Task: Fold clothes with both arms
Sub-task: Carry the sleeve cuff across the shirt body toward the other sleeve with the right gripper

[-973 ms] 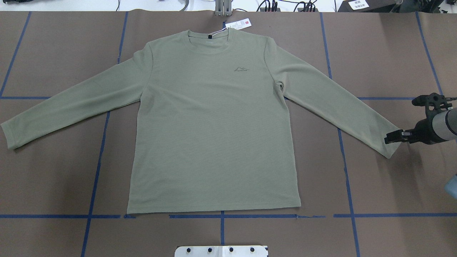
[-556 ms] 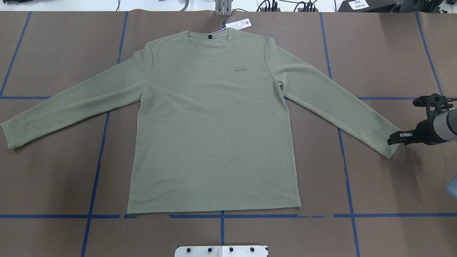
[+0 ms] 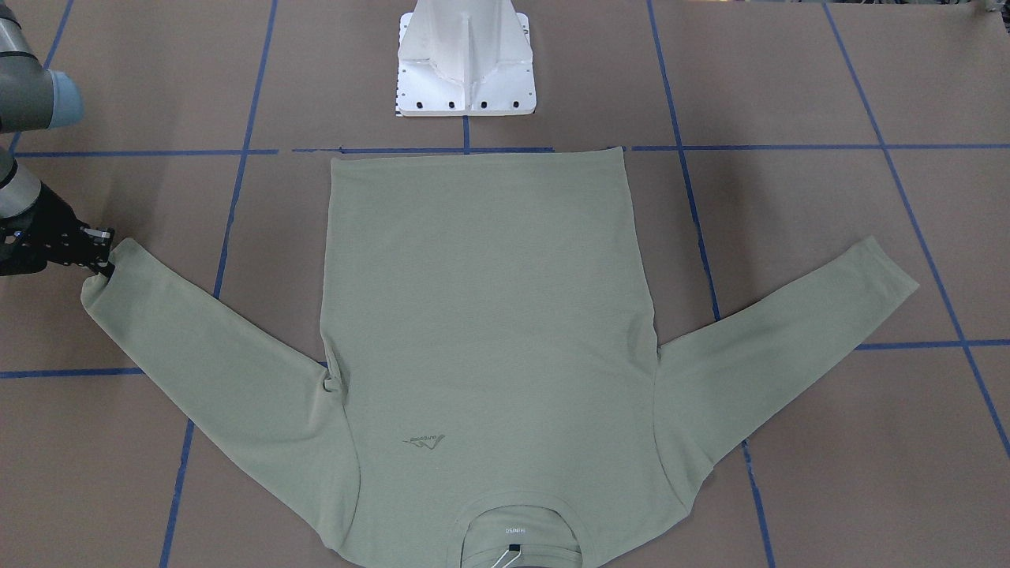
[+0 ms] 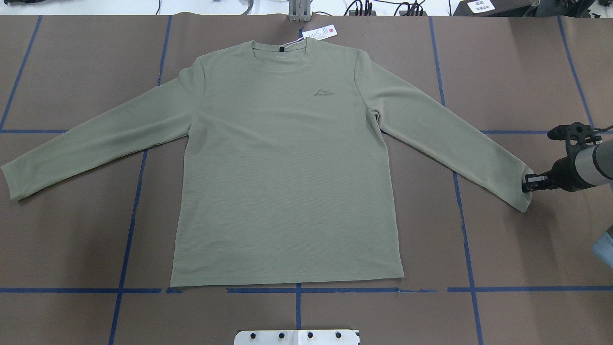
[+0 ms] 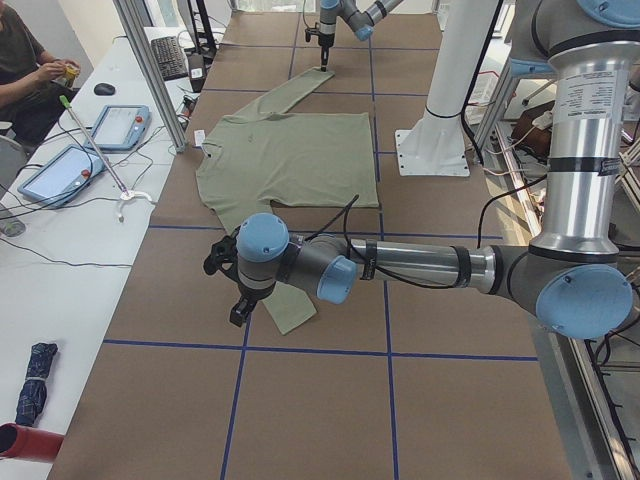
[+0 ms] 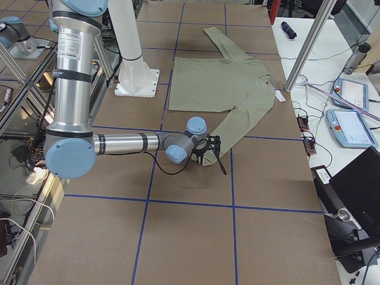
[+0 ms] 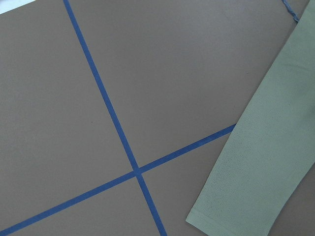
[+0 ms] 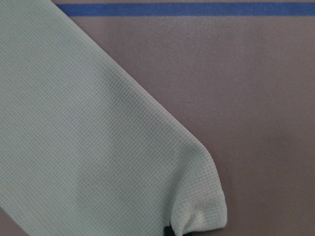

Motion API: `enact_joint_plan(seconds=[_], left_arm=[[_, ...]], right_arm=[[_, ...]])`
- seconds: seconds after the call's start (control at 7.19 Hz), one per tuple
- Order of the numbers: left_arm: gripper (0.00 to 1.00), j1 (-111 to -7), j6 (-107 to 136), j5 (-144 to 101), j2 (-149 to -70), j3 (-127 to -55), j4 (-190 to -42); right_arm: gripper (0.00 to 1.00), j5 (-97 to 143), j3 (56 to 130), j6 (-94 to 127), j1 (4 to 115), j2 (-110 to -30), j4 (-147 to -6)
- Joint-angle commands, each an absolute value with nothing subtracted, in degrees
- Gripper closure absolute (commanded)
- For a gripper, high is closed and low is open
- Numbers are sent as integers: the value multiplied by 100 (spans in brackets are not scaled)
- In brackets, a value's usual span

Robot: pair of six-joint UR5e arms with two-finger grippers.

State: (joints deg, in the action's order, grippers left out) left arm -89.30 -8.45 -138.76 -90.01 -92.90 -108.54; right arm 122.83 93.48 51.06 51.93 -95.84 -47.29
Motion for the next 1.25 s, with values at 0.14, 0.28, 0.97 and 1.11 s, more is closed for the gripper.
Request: enact_joint_plan(seconds=[0.14,0.28,0.97,1.11], left_arm=[[0,-8930,-826,-13869,-9026,-9281,-10846],[0,-8930,-817,-13878,-9035,-9290,-10846],[0,-8930,-800,-13878,-9062,-9290,-10837],[0,-8930,-800,-13878,-9062,-9290,-10837]], right_arm=[[100,13400,9571,5115,5887,-8489,-5444],[100,13586,9571,5115,5941,-7603,-6284],[100,13518,7914,5281,5766,-3846,-7752],[100,13483,7536,5535,5653,-3293,-7761]])
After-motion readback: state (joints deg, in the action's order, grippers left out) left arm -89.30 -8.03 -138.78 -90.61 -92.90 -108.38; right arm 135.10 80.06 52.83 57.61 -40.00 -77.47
